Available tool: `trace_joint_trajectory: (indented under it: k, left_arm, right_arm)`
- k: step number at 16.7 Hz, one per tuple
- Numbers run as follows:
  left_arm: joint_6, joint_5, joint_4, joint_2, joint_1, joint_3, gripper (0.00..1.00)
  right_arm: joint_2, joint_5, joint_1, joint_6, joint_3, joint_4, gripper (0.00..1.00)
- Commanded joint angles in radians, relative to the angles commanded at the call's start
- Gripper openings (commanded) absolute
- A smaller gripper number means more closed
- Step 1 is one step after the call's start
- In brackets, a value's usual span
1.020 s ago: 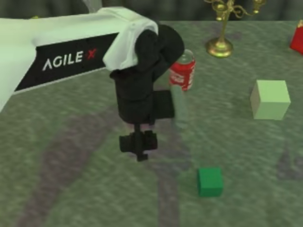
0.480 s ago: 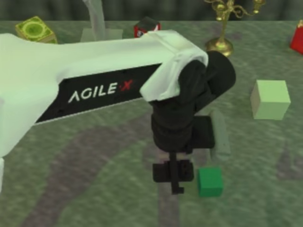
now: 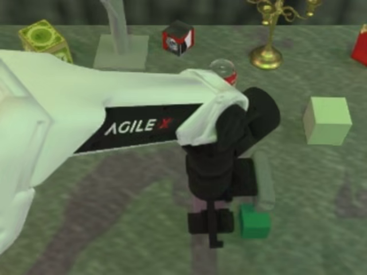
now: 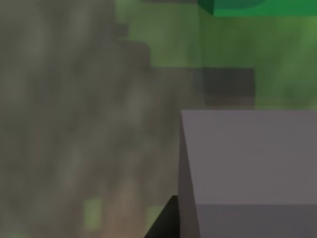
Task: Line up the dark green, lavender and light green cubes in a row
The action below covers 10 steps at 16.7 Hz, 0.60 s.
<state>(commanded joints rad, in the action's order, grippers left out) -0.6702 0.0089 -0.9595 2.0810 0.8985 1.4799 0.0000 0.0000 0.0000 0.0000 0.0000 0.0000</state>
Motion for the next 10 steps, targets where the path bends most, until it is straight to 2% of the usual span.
trace_joint_trajectory:
  k: [3,7,10]
  left_arm:
    - [0.000,-0.001,0.066,0.027,0.003,-0.042,0.00]
    - [0.000,-0.001,0.069,0.028,0.004,-0.043,0.00]
    - [0.000,-0.001,0.069,0.028,0.004,-0.043,0.23]
  right_arm:
    - [0.000,0.000,0.000,0.000,0.000,0.000,1.00]
    - [0.000,0.000,0.000,0.000,0.000,0.000,1.00]
    - [0.000,0.000,0.000,0.000,0.000,0.000,1.00]
